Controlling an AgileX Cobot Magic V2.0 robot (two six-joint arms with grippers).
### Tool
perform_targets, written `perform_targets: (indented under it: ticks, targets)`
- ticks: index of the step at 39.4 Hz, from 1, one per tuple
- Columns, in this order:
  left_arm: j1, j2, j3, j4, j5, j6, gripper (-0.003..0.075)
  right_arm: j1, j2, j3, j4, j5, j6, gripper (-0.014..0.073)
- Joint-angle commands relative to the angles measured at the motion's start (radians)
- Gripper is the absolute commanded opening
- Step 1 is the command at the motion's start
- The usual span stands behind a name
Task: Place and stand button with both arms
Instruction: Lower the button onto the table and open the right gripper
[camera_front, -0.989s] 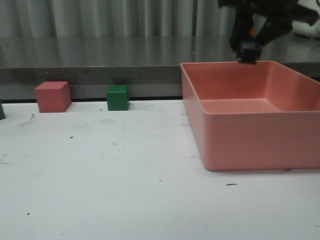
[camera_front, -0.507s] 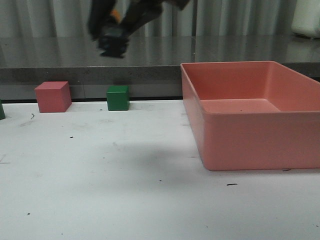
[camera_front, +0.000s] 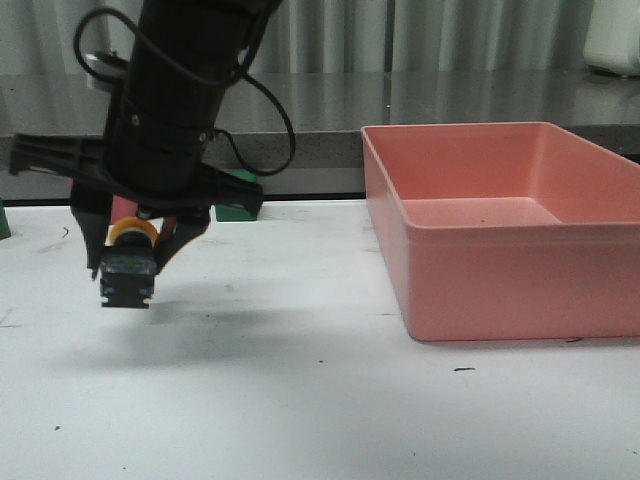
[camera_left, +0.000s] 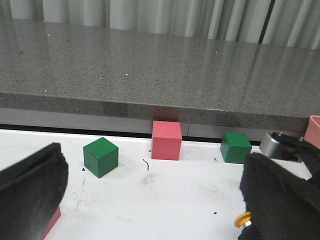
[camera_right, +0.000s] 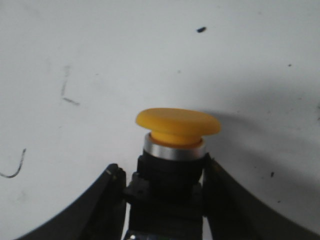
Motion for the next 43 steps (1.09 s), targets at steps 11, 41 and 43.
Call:
perform_targets:
  ticks: [11,41,43]
  targets:
    - [0.002,0.009,-0.038,-0.004,-0.077,-0.008,0.0672,-0.015,-0.004,-0.039,-0.054,-0.049,0.139,0.0220]
    - [0.002,0.009,-0.038,-0.004,-0.077,-0.008,0.0672,-0.023,-0.061,-0.041,-0.053,-0.021,0.170,0.0592]
    - [0.002,0.009,-0.038,-0.004,-0.077,-0.008,0.0672,-0.023,-0.086,-0.041,-0.054,-0.030,0.153,0.0580]
